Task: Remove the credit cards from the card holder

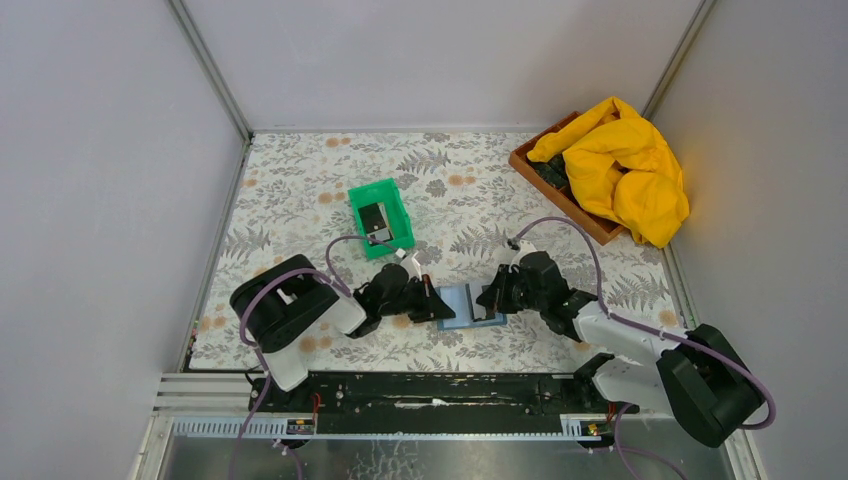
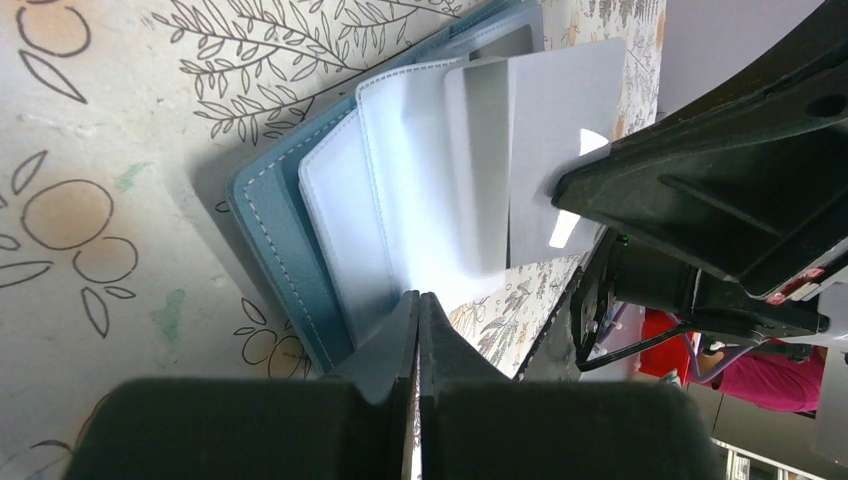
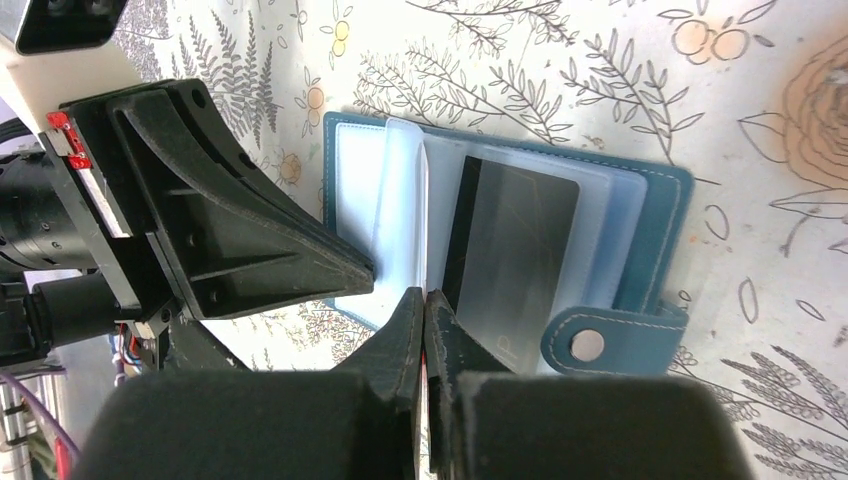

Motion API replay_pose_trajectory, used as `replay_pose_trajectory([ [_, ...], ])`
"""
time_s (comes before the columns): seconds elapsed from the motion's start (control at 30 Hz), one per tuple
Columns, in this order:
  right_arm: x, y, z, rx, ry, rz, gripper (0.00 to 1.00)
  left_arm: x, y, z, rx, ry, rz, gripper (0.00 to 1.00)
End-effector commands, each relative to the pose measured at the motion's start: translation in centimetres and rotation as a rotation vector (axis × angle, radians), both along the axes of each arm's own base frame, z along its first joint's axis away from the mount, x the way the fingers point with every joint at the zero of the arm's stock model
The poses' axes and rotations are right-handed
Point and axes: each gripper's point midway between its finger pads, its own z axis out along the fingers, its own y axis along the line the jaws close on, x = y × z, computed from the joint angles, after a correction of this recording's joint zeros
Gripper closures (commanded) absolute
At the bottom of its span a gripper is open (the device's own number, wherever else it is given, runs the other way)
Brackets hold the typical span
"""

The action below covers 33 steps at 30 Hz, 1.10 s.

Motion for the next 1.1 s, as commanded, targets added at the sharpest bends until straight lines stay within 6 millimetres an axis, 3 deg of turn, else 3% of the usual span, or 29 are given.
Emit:
replay_pose_trajectory([
  [0.0,0.9,-1.3,0.6,-0.044,-0.051,-0.043,1.0,-0.7,0.7,-1.0,0.011,0.017,-0.014,1.0],
  [0.13,1.3,-1.9,1.7,-0.057,-0.088,-0.067,1.0,-0.4,0.4,0.6,-0.015,-0.04,-0.027,1.0],
  [0.3,2.4,-1.2,4.7,-0.037,-0.171,-0.041,1.0,1.2,0.8,1.3,0.141,-0.201,-0.011,1.0],
  [0.43,3.7,-0.2,7.4,-0.018,-0.232,-0.009,1.0,1.9,1.0,4.6,0.133,-0.329,0.007,1.0],
  [0.6,6.1,2.2,11.1,0.026,-0.295,0.035,1.0,3.4,3.3,9.4,0.162,-0.507,0.095,0.98],
  [0.63,6.8,2.8,11.7,0.036,-0.302,0.042,1.0,3.7,3.9,10.3,0.176,-0.534,0.121,0.92],
  [0.83,11.4,6.9,14.3,0.087,-0.31,0.078,1.0,6.3,9.4,14.6,0.297,-0.624,0.383,0.34],
  [0.9,13.0,8.9,14.1,0.097,-0.292,0.104,1.0,6.6,11.4,15.1,0.331,-0.616,0.455,0.26],
  [1.0,15.0,12.1,14.5,0.092,-0.293,0.15,1.0,7.3,14.1,15.5,0.357,-0.581,0.536,0.25],
  [1.03,15.8,13.2,13.7,0.07,-0.273,0.169,1.0,7.5,14.7,15.6,0.357,-0.571,0.546,0.25],
  [1.07,17.0,14.5,14.5,0.071,-0.285,0.185,1.0,7.6,15.2,15.6,0.349,-0.556,0.553,0.25],
])
